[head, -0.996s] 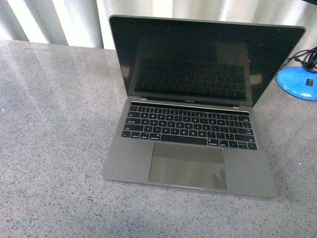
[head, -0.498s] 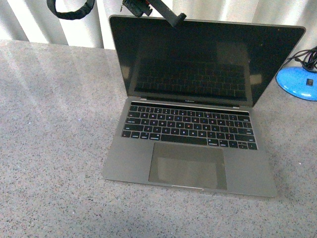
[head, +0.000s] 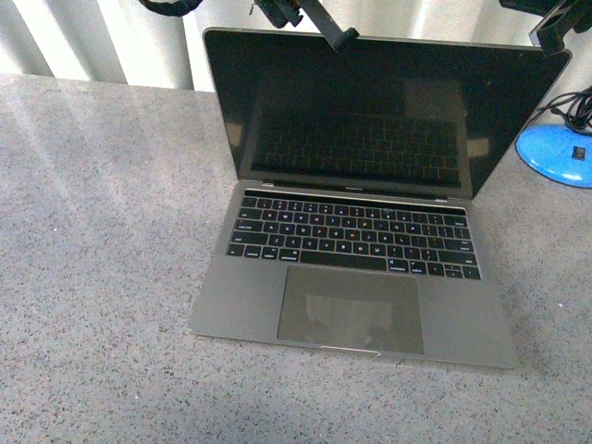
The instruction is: Close laptop
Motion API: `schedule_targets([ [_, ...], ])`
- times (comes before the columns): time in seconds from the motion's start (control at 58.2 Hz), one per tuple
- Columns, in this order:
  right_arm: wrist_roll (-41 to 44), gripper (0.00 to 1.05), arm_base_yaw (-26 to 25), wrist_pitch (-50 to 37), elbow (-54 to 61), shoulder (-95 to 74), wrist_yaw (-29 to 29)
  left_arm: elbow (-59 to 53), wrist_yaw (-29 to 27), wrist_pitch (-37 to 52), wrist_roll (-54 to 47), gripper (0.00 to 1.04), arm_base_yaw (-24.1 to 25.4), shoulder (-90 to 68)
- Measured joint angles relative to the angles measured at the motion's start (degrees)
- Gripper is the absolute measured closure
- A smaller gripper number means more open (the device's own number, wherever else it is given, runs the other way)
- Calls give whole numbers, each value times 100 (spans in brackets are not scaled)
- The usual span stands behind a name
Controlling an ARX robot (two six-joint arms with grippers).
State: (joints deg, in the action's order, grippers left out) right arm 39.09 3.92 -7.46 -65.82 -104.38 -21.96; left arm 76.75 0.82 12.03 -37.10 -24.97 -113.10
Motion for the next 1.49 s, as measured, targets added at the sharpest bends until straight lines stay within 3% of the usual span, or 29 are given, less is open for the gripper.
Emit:
schedule_targets([
  [0.601,-282,104,155,-109,61,-192,17,-267,81,184,70,101,-26,-57],
  [1.494,-601,104,175,-625,1591,374,-24,-1285,212,24,-4,101,-269,367],
])
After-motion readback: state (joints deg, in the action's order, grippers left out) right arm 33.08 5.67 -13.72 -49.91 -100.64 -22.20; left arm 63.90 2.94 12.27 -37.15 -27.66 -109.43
